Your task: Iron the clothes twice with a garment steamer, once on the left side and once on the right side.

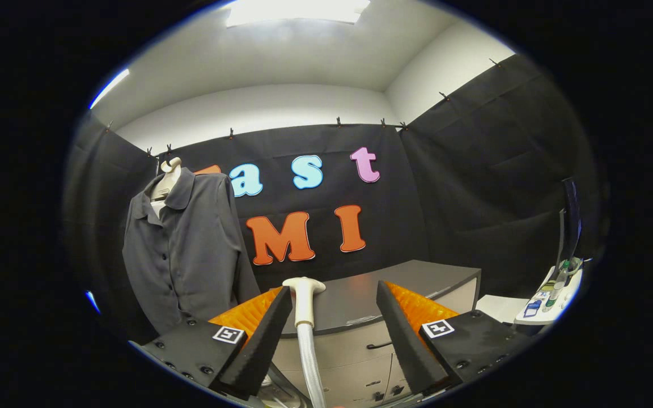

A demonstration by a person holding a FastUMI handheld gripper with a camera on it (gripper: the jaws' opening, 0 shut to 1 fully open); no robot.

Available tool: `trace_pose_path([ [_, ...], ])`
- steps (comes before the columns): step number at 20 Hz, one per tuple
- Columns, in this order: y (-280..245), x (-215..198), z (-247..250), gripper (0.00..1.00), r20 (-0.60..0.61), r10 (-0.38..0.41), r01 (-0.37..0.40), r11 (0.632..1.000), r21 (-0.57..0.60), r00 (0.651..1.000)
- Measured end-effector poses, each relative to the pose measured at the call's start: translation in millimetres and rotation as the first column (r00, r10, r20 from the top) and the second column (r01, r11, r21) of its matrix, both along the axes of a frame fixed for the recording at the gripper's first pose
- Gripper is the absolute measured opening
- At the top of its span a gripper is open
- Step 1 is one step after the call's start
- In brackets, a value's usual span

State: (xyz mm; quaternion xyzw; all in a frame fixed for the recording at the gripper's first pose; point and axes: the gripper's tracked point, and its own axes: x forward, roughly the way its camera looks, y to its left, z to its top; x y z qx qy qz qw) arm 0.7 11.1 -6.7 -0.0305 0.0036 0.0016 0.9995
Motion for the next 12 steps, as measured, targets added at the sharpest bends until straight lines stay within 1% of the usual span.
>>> trace_pose_path([
  [4, 4, 2, 2, 0.98, 0.008, 0.01, -0.01, 1.0, -0.009, 1.0],
  [8, 19, 4, 5, 0.98, 0.018, 0.049, -0.049, 0.998, -0.025, 0.999],
  [12, 24, 11, 1, 0.98, 0.006, 0.051, -0.051, 0.998, -0.044, 0.999],
])
